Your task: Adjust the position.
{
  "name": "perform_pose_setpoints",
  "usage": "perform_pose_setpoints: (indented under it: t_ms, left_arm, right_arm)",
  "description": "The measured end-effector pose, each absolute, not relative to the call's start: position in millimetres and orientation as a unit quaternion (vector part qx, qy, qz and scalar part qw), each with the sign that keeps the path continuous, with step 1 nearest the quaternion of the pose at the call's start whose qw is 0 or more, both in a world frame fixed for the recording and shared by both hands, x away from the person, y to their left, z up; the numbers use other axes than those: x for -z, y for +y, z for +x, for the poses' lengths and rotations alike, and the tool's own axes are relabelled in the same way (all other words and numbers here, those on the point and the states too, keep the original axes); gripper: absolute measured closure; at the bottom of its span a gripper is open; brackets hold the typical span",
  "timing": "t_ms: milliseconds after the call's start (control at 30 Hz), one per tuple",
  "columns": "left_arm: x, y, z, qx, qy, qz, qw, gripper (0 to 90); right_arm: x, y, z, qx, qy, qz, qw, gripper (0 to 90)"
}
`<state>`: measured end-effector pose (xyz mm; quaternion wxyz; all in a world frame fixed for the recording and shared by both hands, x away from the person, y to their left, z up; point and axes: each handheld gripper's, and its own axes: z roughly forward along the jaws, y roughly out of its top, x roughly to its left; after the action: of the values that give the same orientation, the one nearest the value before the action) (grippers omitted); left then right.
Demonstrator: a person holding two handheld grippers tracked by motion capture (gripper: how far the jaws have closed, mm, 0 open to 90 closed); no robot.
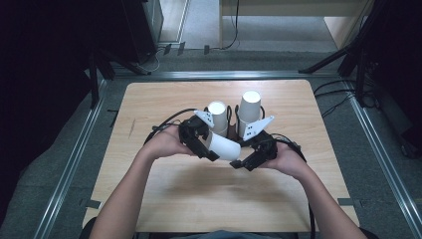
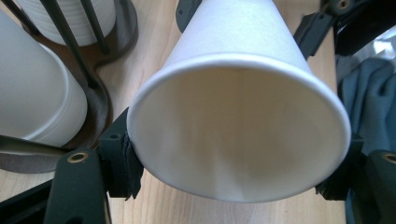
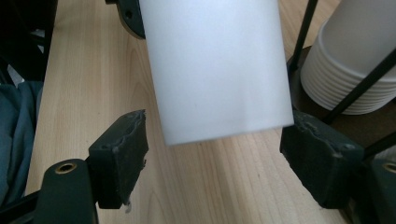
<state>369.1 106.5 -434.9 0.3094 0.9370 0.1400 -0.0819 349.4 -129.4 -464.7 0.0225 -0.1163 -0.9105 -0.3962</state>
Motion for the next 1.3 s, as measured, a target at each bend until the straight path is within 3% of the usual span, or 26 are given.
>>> perform_pose_setpoints:
  t_ms: [400, 767, 1133, 1300]
  left_arm:
    - [448.4, 92.6, 362.3, 0.086, 0.114, 0.949, 0.280, 25.6]
    - [451.9, 85.5, 357.5, 0.090, 0.094, 0.955, 0.268, 25.6]
    - [449.7, 90.3, 357.0, 0.079, 0.092, 0.948, 0.296, 22.3]
    - [445.0, 93.4, 358.6, 0.066, 0.103, 0.941, 0.314, 15.3]
  right_arm:
    - [471.0, -117.5, 347.2, 0.386, -0.916, -0.103, 0.032, 25.0]
    - [472.6, -110.7, 342.6, 0.377, -0.922, -0.074, 0.045, 32.9]
    - [468.1, -111.2, 342.8, 0.383, -0.921, -0.070, 0.031, 33.7]
    - [465.6, -117.2, 344.4, 0.397, -0.915, -0.069, 0.013, 33.2]
